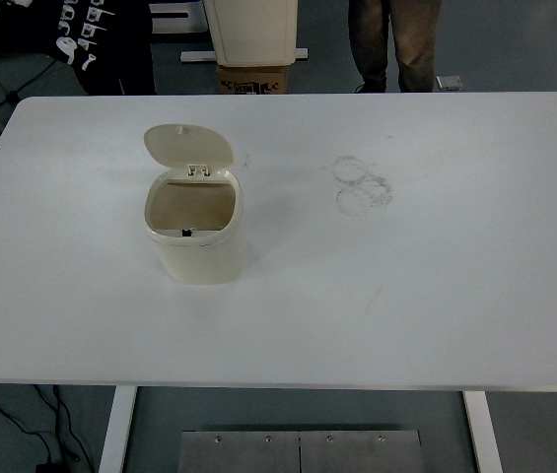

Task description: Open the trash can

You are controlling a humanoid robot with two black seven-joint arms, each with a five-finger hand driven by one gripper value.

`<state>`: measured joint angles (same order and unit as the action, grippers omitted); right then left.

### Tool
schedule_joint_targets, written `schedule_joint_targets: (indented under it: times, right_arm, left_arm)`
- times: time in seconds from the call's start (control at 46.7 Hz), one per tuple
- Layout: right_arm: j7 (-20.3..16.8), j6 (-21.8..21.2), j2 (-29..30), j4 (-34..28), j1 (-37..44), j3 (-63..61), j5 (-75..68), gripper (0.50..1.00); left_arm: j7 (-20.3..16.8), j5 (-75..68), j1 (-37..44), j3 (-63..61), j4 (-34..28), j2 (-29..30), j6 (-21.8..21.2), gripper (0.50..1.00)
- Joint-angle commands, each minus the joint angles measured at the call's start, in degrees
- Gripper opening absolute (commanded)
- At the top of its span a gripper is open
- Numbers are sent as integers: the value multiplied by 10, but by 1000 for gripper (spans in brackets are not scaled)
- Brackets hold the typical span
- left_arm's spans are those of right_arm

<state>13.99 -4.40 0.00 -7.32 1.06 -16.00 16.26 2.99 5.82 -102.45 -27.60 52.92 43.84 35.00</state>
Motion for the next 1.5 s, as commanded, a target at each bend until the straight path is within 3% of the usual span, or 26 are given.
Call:
schedule_joint_targets:
  times: [0.0,0.278,0.45,0.706,0.835,1.049,1.477]
  right_arm:
    - [0,0,0,0,1,0,0,991]
    - [0,0,0,0,0,0,0,991]
    - [0,0,0,0,0,0,0,991]
    - [0,0,0,0,0,0,0,991]
    - [0,0,0,0,0,0,0,991]
    - [0,-1,0,0,0,0,0,991]
    - [0,0,0,0,0,0,0,991]
  left_arm:
    - [-1,5,37,39,-25,9,0,1000]
    - [-4,9,172,207,-84,22,-1,1000]
    - [-7,38,241,291,-119,20,-32,1000]
    - [-10,116,328,402,-192,14,-41,1000]
    - [-48,130,381,465,-231,5,-40,1000]
    - [-104,136,448,511,-234,1,-41,1000]
    - [-113,179,539,607,-268,-72,-41,1000]
